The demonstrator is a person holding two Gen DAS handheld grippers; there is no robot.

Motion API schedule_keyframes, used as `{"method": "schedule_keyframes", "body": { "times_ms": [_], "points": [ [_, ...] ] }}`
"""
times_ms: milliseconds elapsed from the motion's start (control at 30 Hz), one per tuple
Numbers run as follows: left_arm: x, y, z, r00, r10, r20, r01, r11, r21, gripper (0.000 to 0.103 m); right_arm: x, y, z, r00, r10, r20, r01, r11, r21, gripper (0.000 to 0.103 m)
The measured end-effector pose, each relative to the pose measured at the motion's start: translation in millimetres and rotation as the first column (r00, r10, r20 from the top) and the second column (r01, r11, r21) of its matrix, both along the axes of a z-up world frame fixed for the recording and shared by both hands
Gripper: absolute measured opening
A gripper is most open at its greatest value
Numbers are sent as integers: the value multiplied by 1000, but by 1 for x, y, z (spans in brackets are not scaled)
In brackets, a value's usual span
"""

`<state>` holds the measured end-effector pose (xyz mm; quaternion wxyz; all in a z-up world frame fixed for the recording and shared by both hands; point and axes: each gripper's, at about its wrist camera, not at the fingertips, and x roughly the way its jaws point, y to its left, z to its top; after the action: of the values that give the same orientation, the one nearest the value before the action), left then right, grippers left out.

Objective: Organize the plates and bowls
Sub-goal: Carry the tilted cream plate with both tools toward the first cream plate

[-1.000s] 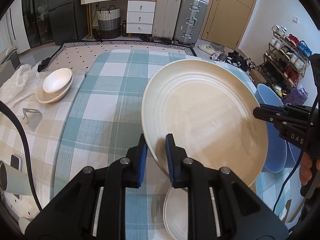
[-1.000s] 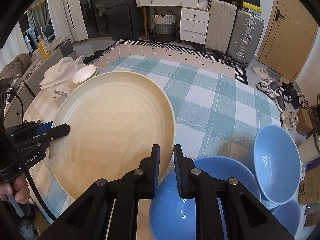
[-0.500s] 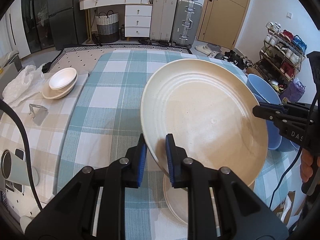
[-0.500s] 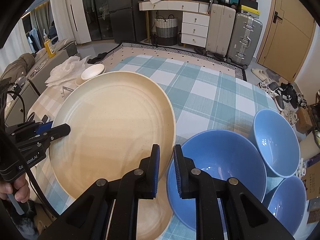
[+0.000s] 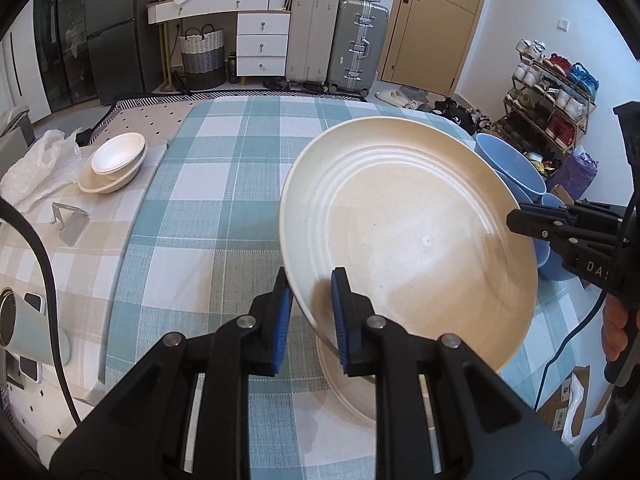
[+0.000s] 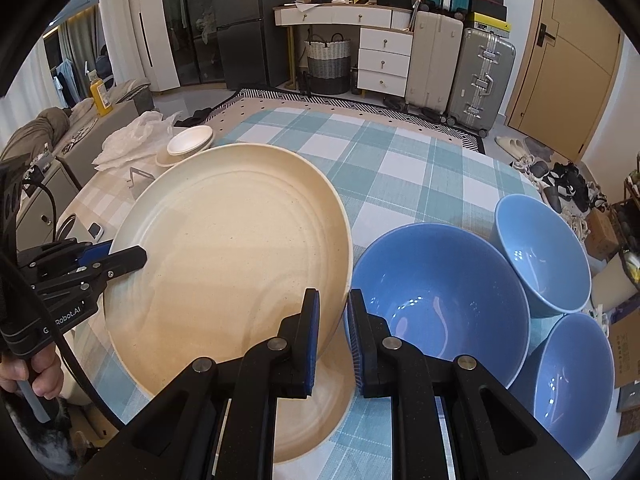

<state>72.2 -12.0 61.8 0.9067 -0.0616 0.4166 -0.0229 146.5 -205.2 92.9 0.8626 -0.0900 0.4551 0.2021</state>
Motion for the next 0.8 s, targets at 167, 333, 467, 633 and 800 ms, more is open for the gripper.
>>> {"method": "schedule_keyframes", "body": {
  "times_ms": [167, 333, 467, 633, 800],
  "points": [
    [-7, 3, -7, 1000, -6, -5, 6, 1000, -3, 15, -10, 1, -5, 1000, 2, -3, -2, 1000, 2, 15],
    [-11, 3, -15, 1000, -27, -9, 27, 1000, 5, 15, -15, 1, -15, 1000, -2, -20, 2, 1000, 6, 15],
    [-13, 1, -22, 999, -32, -14, 32, 999, 13, 15, -22, 0, -23, 1000, -7, -28, 7, 1000, 4, 15],
    [-13, 1, -32, 999, -42, -22, 43, 999, 21, 15, -30, 0, -30, 999, -11, -33, 11, 1000, -4, 15],
    [-11, -3, -41, 998, -62, -34, 63, 997, 36, 16, -37, -2, -39, 999, -20, -50, 20, 1000, 0, 15]
  ]
}}
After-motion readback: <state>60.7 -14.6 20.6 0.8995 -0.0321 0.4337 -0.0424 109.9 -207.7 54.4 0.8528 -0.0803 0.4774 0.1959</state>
